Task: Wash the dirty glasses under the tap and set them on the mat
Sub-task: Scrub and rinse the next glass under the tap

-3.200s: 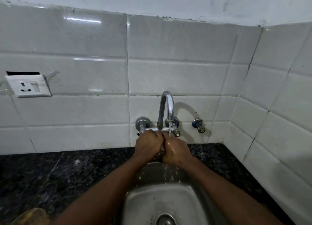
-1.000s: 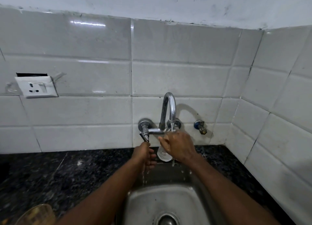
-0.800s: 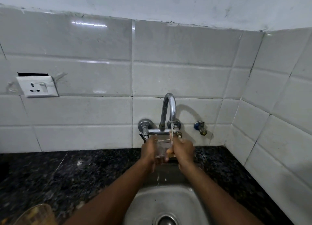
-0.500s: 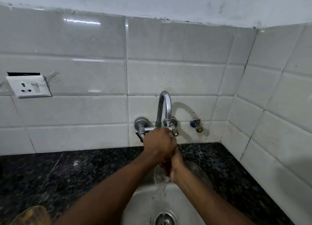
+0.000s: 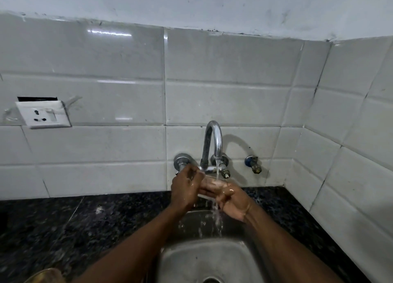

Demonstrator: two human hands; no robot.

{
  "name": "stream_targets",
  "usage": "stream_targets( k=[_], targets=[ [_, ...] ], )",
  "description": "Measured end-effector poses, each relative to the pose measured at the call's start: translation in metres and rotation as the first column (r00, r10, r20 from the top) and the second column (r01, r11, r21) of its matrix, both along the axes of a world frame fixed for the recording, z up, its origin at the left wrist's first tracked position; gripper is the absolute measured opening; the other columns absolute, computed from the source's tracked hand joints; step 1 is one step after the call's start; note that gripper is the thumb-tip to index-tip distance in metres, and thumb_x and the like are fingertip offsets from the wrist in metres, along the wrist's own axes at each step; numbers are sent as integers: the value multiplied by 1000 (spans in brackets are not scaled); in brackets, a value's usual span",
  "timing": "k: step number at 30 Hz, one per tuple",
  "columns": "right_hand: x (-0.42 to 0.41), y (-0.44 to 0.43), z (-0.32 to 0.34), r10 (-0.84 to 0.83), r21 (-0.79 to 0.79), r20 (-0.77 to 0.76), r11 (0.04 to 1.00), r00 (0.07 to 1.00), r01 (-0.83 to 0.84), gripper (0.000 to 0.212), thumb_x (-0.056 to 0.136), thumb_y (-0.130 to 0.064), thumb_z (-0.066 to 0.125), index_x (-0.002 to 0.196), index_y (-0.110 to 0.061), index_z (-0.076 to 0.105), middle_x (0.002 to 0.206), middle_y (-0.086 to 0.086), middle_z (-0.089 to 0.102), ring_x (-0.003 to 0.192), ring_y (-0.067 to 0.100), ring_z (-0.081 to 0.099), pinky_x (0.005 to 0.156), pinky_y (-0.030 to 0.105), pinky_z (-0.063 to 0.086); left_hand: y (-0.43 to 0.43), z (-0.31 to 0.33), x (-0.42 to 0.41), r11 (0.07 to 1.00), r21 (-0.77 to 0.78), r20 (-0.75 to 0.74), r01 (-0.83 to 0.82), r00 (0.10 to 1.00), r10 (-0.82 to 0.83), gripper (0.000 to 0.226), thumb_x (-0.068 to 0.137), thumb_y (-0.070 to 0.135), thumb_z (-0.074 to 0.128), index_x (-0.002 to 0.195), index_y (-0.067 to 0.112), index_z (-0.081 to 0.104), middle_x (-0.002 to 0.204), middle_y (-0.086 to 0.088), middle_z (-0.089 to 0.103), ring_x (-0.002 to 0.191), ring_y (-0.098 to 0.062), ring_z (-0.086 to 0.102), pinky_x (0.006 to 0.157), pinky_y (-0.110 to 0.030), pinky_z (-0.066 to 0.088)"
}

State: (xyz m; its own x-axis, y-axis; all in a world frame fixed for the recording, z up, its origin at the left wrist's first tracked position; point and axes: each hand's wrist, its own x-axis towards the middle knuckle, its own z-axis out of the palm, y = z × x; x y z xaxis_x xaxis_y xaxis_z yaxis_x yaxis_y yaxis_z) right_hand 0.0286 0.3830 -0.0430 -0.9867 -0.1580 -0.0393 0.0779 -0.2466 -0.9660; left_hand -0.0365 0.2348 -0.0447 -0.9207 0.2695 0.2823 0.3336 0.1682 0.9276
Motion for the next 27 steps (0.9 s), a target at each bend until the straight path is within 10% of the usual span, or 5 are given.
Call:
stream_targets(
  k=[8, 12, 18, 24, 27],
  targets=[
    [-18, 7, 15, 277, 301, 199, 896, 940, -327, 85, 66, 17, 58, 144, -14, 45, 146, 16, 49, 136, 28, 46, 108, 51, 42, -7, 12, -7, 971, 212, 567, -106, 823, -34, 43, 87, 41, 51, 97, 3, 67, 84, -20, 74, 66, -35, 69, 45, -40, 53],
    [-9, -7, 26, 279, 806, 135, 527, 951, -269, 73, 80, 17, 54, 140, -26, 46, 134, -13, 49, 116, -2, 49, 106, 33, 44, -9, 7, -9, 982, 184, 760, -41, 640, -116, 27, 95, 31, 38, 98, 10, 55, 70, -10, 64, 55, -21, 55, 42, -23, 40],
    [-11, 7, 16, 182, 612, 177, 749, 967, -253, 60, 75, 14, 58, 128, -15, 56, 128, 9, 59, 119, 24, 57, 98, 43, 52, -17, -4, -4, 964, 255, 403, 74, 898, -176, 23, 97, 21, 51, 97, 2, 63, 88, -16, 70, 71, -30, 67, 56, -34, 54],
    [-12, -9, 16, 495, 972, -2, 206, 869, -115, 80, 80, 5, 61, 140, -45, 44, 145, -12, 50, 127, 8, 52, 106, 35, 46, -25, -1, -12, 990, 54, 752, 134, 646, -128, 22, 86, 30, 43, 83, 10, 52, 63, -7, 58, 45, -18, 44, 44, -20, 30],
    [-8, -5, 22, 356, 876, 11, 447, 935, -181, 79, 78, 17, 52, 137, -34, 51, 140, -13, 53, 116, 1, 57, 94, 30, 53, -23, -1, -7, 978, 186, 598, 95, 778, -190, 27, 94, 34, 48, 90, 9, 60, 78, -9, 65, 54, -19, 55, 42, -21, 37]
  ],
)
